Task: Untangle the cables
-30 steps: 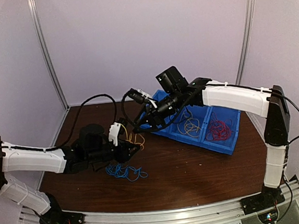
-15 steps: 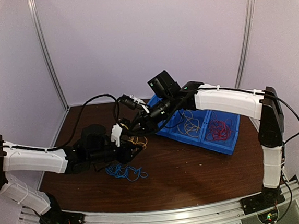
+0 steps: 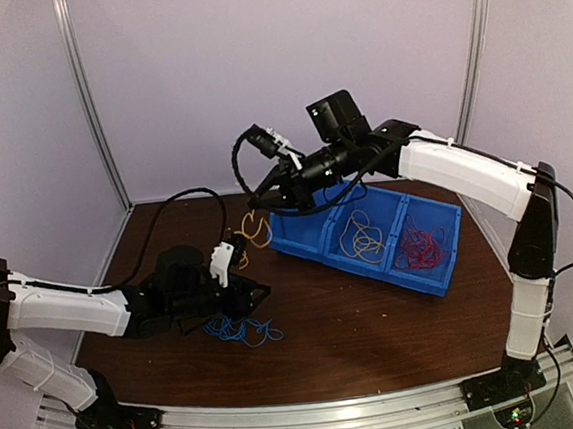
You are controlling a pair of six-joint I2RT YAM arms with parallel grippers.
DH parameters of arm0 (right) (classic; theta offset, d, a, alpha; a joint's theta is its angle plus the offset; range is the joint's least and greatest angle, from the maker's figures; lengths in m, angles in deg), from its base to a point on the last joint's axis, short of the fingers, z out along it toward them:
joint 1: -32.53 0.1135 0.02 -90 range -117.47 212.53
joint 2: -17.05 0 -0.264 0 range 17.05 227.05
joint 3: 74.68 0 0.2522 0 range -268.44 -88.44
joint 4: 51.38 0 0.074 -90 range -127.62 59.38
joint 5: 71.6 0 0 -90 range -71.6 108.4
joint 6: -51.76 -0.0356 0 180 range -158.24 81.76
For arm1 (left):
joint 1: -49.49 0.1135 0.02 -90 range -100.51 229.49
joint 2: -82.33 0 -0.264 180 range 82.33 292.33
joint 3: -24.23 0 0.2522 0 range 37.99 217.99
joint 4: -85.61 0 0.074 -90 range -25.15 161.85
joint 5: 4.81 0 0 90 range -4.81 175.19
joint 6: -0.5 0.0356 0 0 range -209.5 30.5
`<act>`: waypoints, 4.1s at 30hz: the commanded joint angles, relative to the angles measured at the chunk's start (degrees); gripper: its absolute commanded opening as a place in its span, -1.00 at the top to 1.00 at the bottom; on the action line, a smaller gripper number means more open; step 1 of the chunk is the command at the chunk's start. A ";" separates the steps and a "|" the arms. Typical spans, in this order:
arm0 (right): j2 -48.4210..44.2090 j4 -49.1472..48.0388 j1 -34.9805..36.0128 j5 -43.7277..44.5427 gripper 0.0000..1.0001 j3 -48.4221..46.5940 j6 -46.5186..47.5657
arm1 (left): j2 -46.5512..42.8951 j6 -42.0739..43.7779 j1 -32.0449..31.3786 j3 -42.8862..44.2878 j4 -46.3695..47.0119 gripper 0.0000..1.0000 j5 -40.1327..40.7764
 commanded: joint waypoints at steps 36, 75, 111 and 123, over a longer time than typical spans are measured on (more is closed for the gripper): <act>-12.38 -4.61 -29.91 11.41 1.00 24.63 4.45 | -9.11 -2.37 -0.04 -9.56 -4.71 -0.06 11.94; 2.17 2.59 0.73 18.73 -0.01 21.47 18.17 | 1.37 -14.42 9.97 -8.73 -5.95 -0.34 3.68; 2.91 3.90 10.18 18.49 1.00 11.22 9.68 | -36.45 3.80 6.54 -23.50 4.58 -0.24 -1.40; 0.55 4.43 10.13 16.69 1.00 9.00 8.56 | -15.45 10.00 4.46 -19.83 24.13 0.00 -4.68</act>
